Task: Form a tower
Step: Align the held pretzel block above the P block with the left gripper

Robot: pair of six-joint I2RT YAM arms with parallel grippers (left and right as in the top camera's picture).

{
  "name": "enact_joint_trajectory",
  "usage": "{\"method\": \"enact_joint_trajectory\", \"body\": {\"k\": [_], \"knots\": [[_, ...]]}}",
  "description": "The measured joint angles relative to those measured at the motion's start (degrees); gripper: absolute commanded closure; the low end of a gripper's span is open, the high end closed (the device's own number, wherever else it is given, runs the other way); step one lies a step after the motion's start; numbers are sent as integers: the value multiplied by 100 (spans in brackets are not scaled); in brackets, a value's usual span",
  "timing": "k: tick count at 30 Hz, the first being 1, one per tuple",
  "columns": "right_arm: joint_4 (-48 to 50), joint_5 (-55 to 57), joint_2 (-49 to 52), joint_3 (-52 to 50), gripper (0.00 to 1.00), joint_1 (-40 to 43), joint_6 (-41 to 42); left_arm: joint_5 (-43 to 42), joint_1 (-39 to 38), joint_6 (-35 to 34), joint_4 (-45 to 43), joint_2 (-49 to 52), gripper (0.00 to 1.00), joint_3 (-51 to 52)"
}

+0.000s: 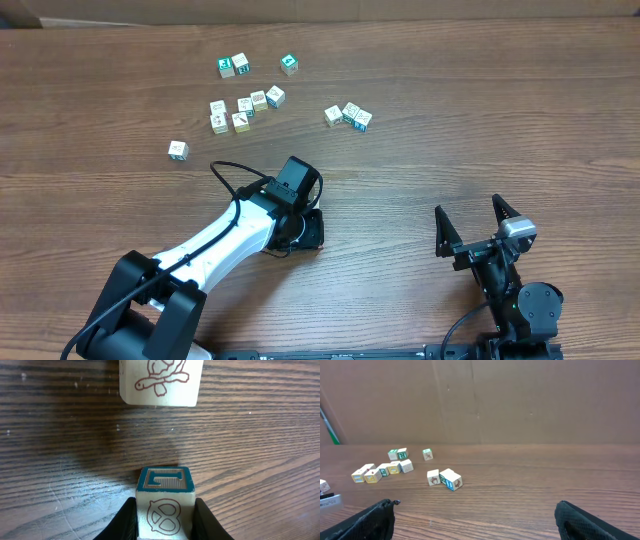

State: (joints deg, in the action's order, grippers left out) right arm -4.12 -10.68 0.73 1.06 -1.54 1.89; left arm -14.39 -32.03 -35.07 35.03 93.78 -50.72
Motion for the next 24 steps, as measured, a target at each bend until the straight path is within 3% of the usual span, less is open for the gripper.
{"method": "enact_joint_trajectory", "body": {"k": [24], "knots": [[0, 0, 0, 0, 0, 0, 0, 0, 0, -35, 94, 2, 96, -33]]}}
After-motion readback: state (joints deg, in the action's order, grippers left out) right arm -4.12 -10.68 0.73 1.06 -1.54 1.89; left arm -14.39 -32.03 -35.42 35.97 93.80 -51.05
